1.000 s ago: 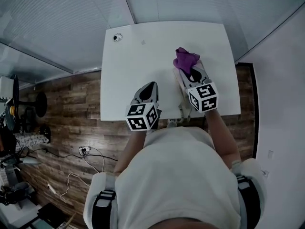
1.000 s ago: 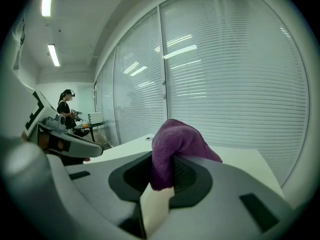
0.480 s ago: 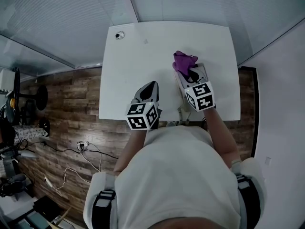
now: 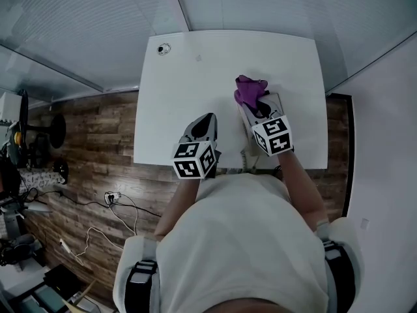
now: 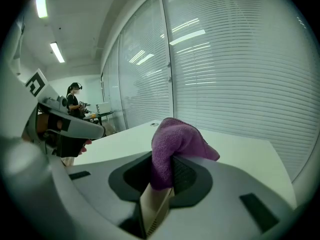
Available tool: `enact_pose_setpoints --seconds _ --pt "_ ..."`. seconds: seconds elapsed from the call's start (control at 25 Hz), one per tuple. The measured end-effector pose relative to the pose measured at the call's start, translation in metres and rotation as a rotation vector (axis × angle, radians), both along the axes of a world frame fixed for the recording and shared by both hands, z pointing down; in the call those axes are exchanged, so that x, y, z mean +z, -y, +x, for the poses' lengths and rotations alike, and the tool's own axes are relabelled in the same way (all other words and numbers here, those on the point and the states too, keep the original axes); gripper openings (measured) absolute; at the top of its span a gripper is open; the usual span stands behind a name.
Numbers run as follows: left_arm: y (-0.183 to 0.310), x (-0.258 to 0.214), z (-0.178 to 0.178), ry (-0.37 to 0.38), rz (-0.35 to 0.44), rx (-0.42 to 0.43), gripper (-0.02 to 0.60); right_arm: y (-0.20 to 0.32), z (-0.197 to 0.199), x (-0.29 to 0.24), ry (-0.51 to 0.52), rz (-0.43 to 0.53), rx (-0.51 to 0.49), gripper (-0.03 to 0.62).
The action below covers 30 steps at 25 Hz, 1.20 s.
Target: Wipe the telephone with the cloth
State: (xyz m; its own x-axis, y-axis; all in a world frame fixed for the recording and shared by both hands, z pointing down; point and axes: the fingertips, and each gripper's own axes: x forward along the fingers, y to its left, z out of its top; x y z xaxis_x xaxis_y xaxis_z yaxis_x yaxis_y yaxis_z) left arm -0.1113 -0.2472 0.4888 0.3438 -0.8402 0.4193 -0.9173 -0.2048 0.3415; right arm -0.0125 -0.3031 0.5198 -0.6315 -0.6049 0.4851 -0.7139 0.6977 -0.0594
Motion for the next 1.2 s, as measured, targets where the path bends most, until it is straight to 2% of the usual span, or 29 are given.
enact_pose_setpoints --seconds 0.6,1.2 --pt "-0.012 -0.002 -0.013 0.011 -0.004 0.01 0.021 -0.009 0.0 0.003 -0.038 0.025 0.01 0.089" --pt "-0.04 -0.01 -0.014 0.002 -0.014 0.071 0.021 -0.048 0.009 0.003 -0.095 0.005 0.062 0.089"
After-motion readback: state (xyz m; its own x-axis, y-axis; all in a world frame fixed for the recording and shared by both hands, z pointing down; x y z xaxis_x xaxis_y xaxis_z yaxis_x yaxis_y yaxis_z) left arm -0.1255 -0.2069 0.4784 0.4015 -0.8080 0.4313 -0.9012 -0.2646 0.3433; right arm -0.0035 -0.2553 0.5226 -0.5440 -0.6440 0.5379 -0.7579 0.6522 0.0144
